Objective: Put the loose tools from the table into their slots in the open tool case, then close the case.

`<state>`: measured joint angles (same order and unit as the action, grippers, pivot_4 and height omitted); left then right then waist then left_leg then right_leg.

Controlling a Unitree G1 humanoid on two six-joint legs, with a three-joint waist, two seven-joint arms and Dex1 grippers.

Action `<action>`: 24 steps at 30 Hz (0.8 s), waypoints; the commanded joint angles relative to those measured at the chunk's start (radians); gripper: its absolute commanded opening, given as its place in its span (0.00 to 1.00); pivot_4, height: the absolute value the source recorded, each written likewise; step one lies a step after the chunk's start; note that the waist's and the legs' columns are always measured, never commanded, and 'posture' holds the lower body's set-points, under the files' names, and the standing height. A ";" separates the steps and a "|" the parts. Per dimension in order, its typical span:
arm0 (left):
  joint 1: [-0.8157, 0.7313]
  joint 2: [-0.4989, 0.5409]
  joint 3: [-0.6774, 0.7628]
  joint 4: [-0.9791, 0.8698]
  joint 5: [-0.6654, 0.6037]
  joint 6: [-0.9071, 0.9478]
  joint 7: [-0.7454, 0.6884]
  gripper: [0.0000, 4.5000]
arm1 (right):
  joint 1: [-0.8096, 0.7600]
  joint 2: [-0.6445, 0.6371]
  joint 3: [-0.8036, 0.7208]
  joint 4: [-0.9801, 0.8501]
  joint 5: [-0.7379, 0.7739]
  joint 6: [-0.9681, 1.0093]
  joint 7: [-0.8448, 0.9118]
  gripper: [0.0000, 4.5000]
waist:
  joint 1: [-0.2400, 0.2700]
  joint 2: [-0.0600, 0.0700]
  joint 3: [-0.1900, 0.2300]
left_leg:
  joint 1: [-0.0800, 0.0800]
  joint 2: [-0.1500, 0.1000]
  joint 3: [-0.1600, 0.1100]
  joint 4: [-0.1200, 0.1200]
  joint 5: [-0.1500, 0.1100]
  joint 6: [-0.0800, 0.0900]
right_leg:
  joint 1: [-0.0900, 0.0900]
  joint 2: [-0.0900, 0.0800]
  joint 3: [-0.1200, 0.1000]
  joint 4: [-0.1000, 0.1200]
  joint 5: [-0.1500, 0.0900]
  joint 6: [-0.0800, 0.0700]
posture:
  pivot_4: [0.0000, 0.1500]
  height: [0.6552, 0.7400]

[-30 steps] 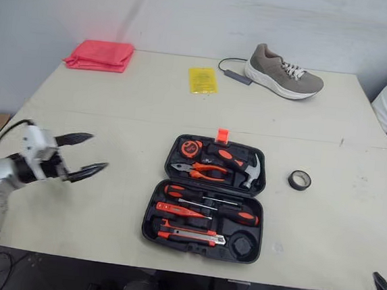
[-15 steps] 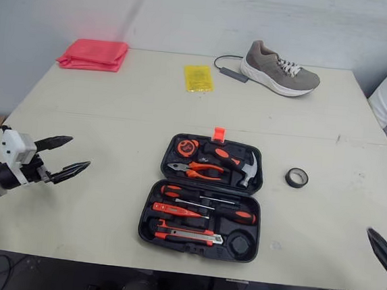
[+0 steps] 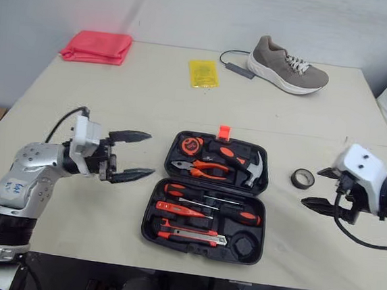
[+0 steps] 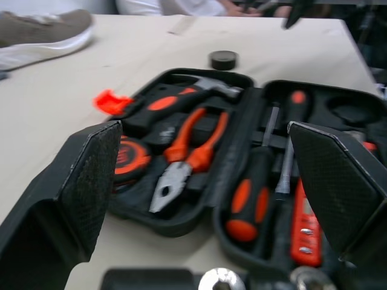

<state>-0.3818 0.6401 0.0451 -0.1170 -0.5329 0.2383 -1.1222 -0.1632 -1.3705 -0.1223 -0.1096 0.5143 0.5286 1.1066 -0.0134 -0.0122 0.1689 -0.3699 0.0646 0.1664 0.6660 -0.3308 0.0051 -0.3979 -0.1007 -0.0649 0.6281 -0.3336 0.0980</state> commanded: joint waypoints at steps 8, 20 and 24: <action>-0.006 -0.049 -0.041 -0.114 -0.041 0.053 -0.001 0.99 | -0.393 0.175 0.338 0.381 -0.343 -0.152 0.179 1.00 | -0.004 0.002 0.002 | 0.000 0.000 0.002 0.001 0.001 0.002 | 0.000 0.001 0.001 0.000 0.002 0.001 | 1.00 1.00; 0.038 -0.036 -0.038 -0.174 -0.036 0.070 0.013 1.00 | -0.571 0.311 0.418 0.666 -0.532 -0.243 0.236 0.88 | -0.014 0.004 0.004 | 0.000 0.000 0.003 0.002 0.001 0.002 | 0.000 0.001 0.002 0.001 0.002 0.001 | 1.00 1.00; 0.040 -0.033 -0.034 -0.182 -0.039 0.075 0.017 1.00 | -0.585 0.327 0.409 0.702 -0.554 -0.287 0.246 0.48 | -0.014 0.004 0.004 | 0.001 0.000 0.003 0.002 0.001 0.002 | 0.000 0.001 0.002 0.002 0.002 0.001 | 1.00 1.00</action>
<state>-0.3439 0.5992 -0.0068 -0.2649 -0.5536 0.3168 -1.1072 -0.7355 -1.0423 0.3057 0.5771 -0.0201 0.2634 1.3455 -0.0275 -0.0079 0.1725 -0.3693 0.0650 0.1692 0.6684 -0.3301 0.0069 -0.3981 -0.0999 -0.0631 0.6300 -0.3317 0.0994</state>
